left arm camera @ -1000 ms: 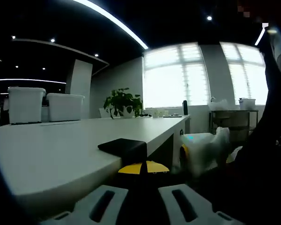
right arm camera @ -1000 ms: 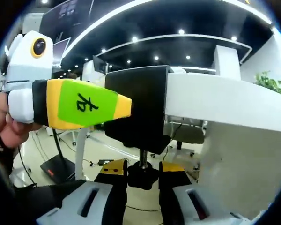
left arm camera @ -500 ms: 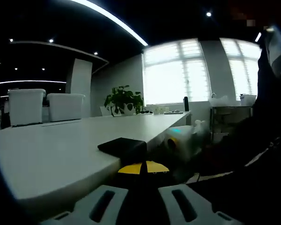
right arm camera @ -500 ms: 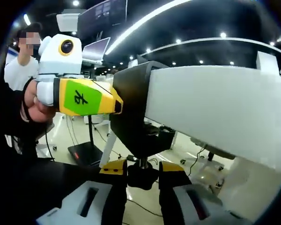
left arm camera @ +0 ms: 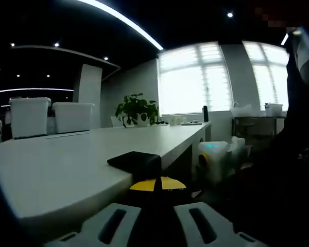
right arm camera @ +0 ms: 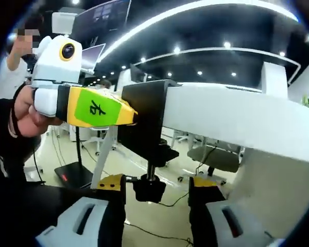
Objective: Clamp the fixed fixture on the desktop, loosen the retaining clip, secure it to the edge of the desk, and tighten the retaining clip.
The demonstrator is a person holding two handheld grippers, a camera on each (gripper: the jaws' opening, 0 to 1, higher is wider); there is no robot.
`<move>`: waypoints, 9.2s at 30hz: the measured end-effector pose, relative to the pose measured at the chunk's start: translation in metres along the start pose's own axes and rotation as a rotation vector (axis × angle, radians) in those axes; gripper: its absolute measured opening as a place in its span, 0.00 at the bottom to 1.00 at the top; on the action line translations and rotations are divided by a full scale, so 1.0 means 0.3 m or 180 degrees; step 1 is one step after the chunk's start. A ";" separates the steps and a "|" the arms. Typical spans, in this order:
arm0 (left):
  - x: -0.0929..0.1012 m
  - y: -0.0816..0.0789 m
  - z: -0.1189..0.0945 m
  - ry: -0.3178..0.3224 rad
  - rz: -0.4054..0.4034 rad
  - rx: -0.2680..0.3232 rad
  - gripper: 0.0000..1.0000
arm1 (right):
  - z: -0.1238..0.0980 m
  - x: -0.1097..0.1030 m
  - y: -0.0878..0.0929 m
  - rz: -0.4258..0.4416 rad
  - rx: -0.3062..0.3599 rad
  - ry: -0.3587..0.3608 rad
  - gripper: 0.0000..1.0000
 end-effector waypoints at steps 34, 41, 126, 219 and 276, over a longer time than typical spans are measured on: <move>-0.010 0.004 0.011 0.0070 -0.0018 0.0017 0.02 | 0.035 0.001 -0.008 -0.0294 -0.0120 -0.0728 0.23; 0.000 0.018 0.024 0.0072 0.0016 -0.0084 0.02 | 0.055 0.003 -0.017 -0.0444 -0.0073 -0.0886 0.23; 0.006 -0.030 0.002 0.0186 -0.0082 0.0173 0.02 | 0.028 -0.040 0.013 0.0321 -0.0136 0.0751 0.43; 0.024 -0.035 -0.004 0.0161 -0.0021 0.0129 0.02 | 0.054 0.020 -0.006 -0.0331 -0.0060 -0.1019 0.22; -0.014 -0.026 0.001 0.0184 -0.0064 0.0161 0.02 | 0.056 0.019 0.018 -0.0258 -0.0199 -0.0785 0.23</move>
Point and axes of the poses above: the point that each gripper's makers call its tool centre point, and the gripper's own axes: z roughly forward along the fingers, x roughly to its right, y roughly out of its underside, the point moved 5 cm from there along -z, roughly backward along the fingers, and after that the axes turned 3 degrees about z, right-handed, at the moved point
